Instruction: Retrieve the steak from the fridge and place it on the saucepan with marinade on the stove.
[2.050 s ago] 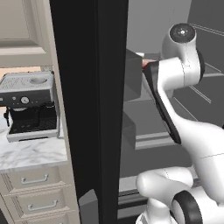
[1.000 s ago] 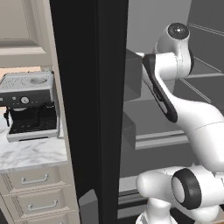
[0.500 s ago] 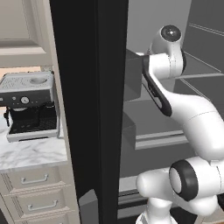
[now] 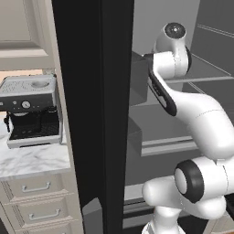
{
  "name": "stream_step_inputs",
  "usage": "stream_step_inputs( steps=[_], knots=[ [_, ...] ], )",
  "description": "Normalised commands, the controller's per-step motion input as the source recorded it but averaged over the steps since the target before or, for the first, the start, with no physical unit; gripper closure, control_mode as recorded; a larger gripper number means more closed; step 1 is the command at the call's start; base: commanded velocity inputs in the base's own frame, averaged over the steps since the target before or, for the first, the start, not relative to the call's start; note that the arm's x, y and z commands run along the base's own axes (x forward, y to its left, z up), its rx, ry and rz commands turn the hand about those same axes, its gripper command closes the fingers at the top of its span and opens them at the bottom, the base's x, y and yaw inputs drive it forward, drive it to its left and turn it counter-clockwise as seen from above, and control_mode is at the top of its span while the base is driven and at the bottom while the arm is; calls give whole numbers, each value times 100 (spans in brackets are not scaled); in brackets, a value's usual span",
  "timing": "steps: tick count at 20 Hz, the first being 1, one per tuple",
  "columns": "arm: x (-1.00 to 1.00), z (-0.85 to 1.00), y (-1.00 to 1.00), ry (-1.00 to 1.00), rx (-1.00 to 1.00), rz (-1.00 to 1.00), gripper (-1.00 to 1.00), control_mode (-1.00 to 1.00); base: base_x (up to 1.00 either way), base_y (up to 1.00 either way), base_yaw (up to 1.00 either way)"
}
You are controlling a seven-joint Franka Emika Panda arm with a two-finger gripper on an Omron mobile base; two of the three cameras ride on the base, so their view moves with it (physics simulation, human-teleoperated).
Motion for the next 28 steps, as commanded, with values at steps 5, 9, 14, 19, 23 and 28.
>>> stream_step_inputs(
  steps=[5, 9, 14, 19, 23, 28],
  knots=[
    [39, -3, 3, 0, 0, 0, -100, -100, 0, 0, 0],
    [45, -16, 0, 0, 0, 0, -100, -100, 0, 0, 0],
    [22, -14, 0, 0, 0, 0, -100, -100, 0, 0, 0],
    [16, -4, 0, 0, 0, 0, -100, -100, 0, 0, 0],
    [9, -12, 0, 0, 0, 0, -100, -100, 0, 0, 0],
    [1, -25, 0, 1, 0, 0, -100, -100, 0, 0, 0]
  ],
)
